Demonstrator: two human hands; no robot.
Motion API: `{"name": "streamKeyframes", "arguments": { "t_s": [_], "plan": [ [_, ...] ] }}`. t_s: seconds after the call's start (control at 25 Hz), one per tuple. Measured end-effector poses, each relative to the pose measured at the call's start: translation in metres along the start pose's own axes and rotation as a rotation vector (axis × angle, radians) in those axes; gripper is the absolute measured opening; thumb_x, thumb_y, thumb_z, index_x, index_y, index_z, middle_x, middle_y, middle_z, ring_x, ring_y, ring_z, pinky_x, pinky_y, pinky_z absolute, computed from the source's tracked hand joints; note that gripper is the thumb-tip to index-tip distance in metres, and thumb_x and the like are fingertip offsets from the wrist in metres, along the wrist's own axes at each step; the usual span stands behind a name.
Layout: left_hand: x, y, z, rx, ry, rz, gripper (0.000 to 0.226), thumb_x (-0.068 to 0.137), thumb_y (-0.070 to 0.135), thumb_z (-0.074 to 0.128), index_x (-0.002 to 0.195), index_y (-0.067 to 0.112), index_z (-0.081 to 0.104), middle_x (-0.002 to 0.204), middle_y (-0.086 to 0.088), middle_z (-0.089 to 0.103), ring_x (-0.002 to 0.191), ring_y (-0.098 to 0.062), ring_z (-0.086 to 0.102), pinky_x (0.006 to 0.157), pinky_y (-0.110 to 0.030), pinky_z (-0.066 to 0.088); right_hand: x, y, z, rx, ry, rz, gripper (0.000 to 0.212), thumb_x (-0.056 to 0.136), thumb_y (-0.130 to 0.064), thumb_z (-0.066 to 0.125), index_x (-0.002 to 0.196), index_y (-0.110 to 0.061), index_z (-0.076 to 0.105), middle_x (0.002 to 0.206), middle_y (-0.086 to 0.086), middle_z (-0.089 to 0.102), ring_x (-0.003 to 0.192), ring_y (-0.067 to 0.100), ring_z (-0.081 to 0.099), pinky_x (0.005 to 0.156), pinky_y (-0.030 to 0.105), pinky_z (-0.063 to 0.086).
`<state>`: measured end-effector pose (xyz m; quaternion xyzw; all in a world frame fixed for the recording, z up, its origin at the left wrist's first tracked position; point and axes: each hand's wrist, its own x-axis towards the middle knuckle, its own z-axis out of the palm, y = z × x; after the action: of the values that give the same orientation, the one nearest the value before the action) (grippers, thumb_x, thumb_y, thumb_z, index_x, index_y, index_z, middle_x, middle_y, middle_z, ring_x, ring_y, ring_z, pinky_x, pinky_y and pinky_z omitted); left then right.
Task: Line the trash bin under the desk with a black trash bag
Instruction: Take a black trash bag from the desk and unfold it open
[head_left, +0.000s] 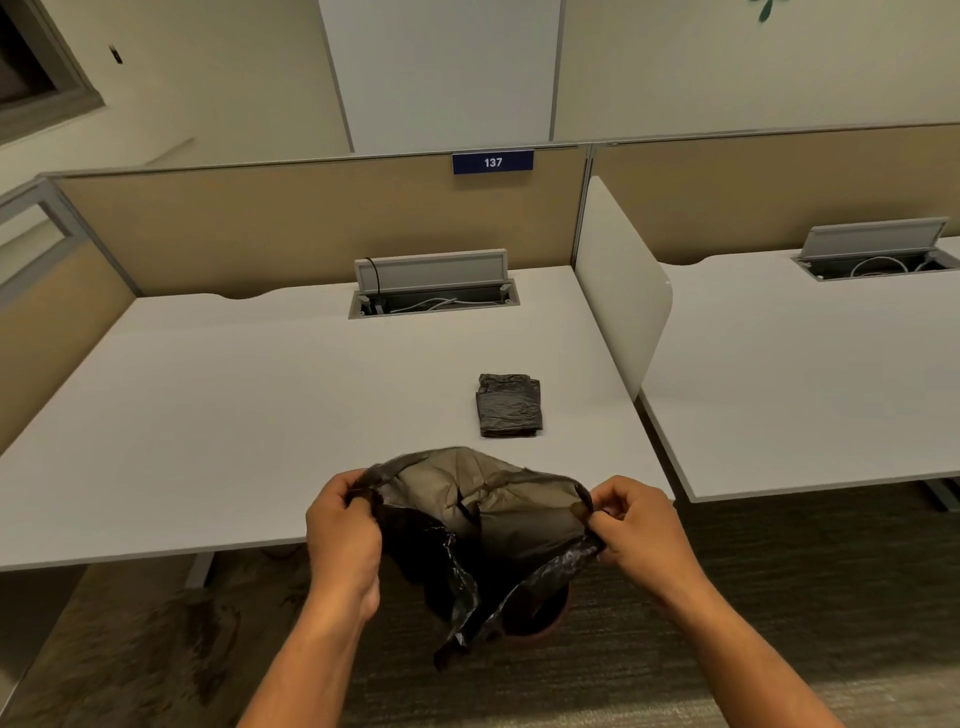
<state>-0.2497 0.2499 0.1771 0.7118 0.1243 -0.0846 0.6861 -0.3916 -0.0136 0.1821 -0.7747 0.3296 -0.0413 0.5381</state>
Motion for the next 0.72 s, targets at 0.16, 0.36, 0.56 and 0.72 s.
{"name": "streamKeyframes", "arguments": {
  "t_s": [0.16,0.36,0.56,0.72],
  "plan": [
    [-0.009,0.010,0.009,0.179,-0.189,0.122,0.040,0.105,0.011,0.055,0.095,0.039,0.082,0.094,0.005,0.084,0.089,-0.014,0.079,0.070,-0.026,0.065,-0.008,-0.006,0.007,-0.159,-0.053,-0.063,0.044,0.085,-0.033,0.083,0.124,-0.034,0.063,0.123,-0.012,0.065,0.114,0.011,0.065,0.099,0.041,0.059],
    [-0.020,0.021,0.029,0.324,-0.315,0.275,0.024,0.097,0.014,0.075,0.087,0.034,0.085,0.088,0.012,0.084,0.080,-0.004,0.078,0.069,-0.023,0.061,-0.020,-0.041,0.024,-0.125,-0.088,-0.340,0.096,0.070,-0.080,0.074,0.154,-0.044,0.042,0.150,-0.025,0.051,0.134,-0.004,0.050,0.108,0.031,0.043],
    [-0.027,0.036,0.029,0.353,-0.384,0.317,0.019,0.084,0.010,0.082,0.088,0.029,0.085,0.088,0.008,0.085,0.082,-0.008,0.080,0.073,-0.024,0.064,-0.019,-0.069,0.054,-0.277,-0.243,-0.342,0.049,0.085,-0.055,0.077,0.127,-0.029,0.072,0.114,-0.013,0.076,0.102,0.007,0.071,0.095,0.041,0.060],
    [-0.017,0.041,0.009,0.636,-0.418,0.336,0.034,0.076,0.002,0.084,0.089,0.034,0.081,0.077,0.007,0.081,0.072,-0.003,0.075,0.068,-0.022,0.060,-0.011,-0.066,0.051,-0.335,-0.117,-0.349,0.030,0.088,0.001,0.061,0.104,-0.017,0.078,0.098,0.001,0.078,0.092,0.018,0.070,0.088,0.042,0.059]
  ]
}}
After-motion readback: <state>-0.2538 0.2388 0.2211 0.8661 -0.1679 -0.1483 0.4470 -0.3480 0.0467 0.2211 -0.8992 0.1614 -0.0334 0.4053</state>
